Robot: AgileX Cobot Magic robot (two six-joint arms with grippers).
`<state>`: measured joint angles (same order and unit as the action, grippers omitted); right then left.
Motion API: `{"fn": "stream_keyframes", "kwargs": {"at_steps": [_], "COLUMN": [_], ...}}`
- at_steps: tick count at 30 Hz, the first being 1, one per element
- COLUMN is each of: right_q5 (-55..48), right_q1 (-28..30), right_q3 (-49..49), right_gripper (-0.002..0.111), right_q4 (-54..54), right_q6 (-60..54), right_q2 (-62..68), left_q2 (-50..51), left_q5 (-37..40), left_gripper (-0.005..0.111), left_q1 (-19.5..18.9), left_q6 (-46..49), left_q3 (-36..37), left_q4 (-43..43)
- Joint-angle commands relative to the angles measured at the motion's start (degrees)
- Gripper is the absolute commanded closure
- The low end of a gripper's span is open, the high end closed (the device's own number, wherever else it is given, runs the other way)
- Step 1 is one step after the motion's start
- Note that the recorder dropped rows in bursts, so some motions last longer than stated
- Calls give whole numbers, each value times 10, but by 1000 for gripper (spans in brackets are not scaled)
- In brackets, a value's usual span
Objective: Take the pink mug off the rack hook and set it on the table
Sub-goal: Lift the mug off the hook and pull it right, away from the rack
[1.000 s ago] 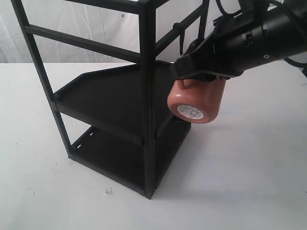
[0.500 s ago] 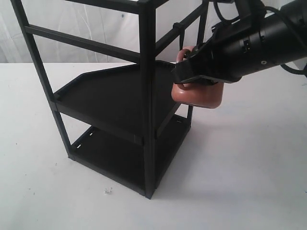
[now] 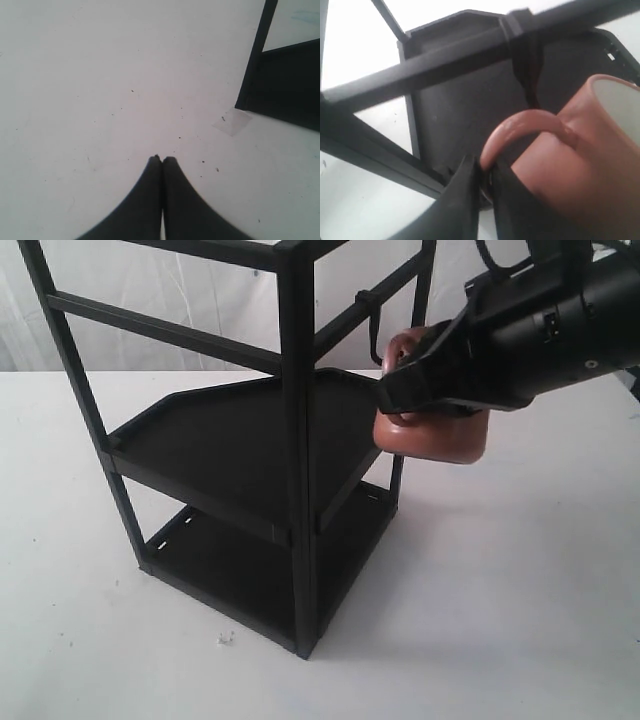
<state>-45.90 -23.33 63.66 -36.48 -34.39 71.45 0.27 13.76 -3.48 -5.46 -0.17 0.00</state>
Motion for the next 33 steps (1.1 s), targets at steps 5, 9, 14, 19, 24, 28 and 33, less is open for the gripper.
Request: {"fn": "stream_keyframes", "kwargs": {"at_steps": [5,9,14,19,24,28,33], "right_q5": [-43,-43,44,311,595,741,722], "right_q1": [-1,-1,-1,-1,-1,-1,-1], "right_q3": [1,-1,-37,-148,-304,-368,-370], "right_gripper": [108,108,108,108,108,108,108], "right_q4": [119,163,335,393,393,393,393], "right_q6": [68,79,222,287,287,287,247], "right_q2": [-7,-7,-7,-7,-7,-6,33], "left_q2": [-3,-3,-3,-3,-3,-3,-3], "left_q5": [4,4,4,4,4,4,4], "left_gripper": [107,107,107,107,107,107,107], "left_q1": [3,3,3,3,3,3,3], "left_q6": [-1,-1,-1,-1,-1,-1,-1], "left_q3": [2,2,2,2,2,2,2], "left_q4": [0,0,0,0,0,0,0]}}
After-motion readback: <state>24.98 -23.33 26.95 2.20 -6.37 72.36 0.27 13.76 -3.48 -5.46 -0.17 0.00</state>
